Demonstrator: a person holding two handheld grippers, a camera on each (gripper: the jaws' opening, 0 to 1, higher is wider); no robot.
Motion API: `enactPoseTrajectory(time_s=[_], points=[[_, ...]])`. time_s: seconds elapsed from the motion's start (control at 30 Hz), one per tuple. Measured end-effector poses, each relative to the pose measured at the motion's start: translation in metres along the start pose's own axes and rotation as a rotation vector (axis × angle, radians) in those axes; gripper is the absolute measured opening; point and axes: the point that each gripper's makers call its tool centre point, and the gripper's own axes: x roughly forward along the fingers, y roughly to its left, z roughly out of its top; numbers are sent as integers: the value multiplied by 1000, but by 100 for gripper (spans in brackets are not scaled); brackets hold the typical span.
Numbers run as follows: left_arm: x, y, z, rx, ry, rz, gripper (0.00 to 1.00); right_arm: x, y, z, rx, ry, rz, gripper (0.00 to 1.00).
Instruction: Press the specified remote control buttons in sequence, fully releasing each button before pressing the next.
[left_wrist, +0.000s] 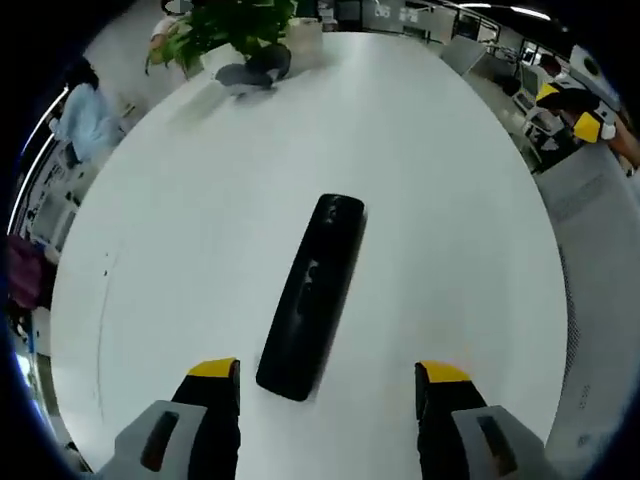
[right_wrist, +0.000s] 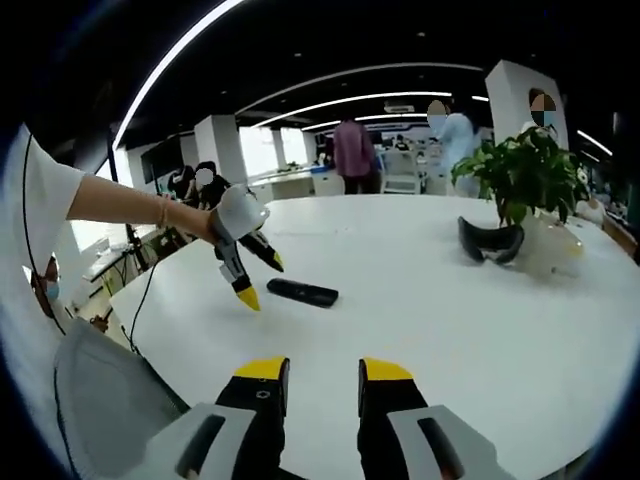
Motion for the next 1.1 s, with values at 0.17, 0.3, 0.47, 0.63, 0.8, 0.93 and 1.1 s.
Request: enactPoseTrajectory(time_s=[0.17,0.3,0.47,0.63,0.8,0.93,1.1], points=[[7,8,1,36,29,-7,68,0,-1,-2,13,-2,-4,21],[10,11,3,-21,28,-43,60,0,-3,2,50,-34,-8,14],[9,11,3,-7,27,-61,41,3,-4,6,56,-47,-11,13],[6,8,0,14,33,-42,24,6,-3,9,51,-55,-7,12],[4,-6,-3,-10,28,-51,23,6,0,9,44,-54,3,11],[2,-25,-7,25,8,-62,23,6,2,7,43,-49,10,10],[-1,-40,-10,12,-18,-62,23,8,6,3,34,-36,21,9]])
